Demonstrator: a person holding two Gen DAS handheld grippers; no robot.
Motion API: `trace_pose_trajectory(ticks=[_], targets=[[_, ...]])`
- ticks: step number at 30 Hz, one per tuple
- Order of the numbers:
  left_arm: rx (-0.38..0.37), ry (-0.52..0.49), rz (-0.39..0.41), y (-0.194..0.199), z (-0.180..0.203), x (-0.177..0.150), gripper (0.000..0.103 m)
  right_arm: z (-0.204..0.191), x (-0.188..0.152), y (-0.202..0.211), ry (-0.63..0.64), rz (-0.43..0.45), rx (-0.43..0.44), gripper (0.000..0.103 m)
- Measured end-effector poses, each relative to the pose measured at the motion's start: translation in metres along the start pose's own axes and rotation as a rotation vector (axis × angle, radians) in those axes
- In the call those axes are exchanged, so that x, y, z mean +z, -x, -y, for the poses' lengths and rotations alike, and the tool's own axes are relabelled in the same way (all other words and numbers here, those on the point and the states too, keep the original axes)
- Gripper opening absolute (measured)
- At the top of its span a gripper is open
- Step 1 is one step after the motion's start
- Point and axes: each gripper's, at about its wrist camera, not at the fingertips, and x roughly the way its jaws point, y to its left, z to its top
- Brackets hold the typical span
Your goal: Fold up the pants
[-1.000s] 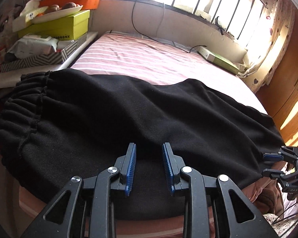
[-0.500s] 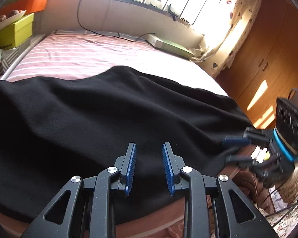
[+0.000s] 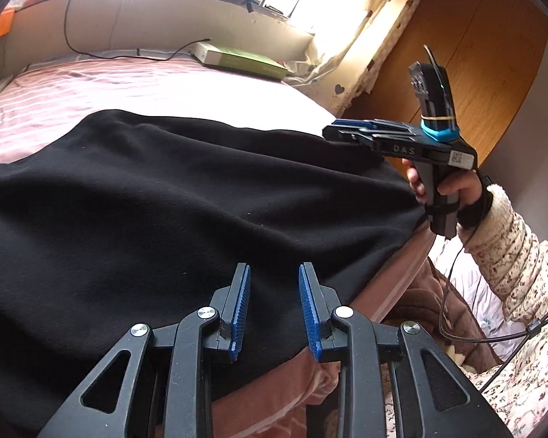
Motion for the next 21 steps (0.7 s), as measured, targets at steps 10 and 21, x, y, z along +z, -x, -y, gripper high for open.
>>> trace_pose_trajectory(ticks=[10, 21], targets=[[-0.026, -0.022, -0.05, -0.023, 0.021, 0.004, 0.06, 0.019, 0.001, -0.054, 0.034, -0.162, 0.168, 0.043], [-0.049, -0.013, -0.061, -0.027, 0.024, 0.0, 0.06, 0.027, 0.012, -0.063, 0.041, -0.143, 0.1, 0.002]])
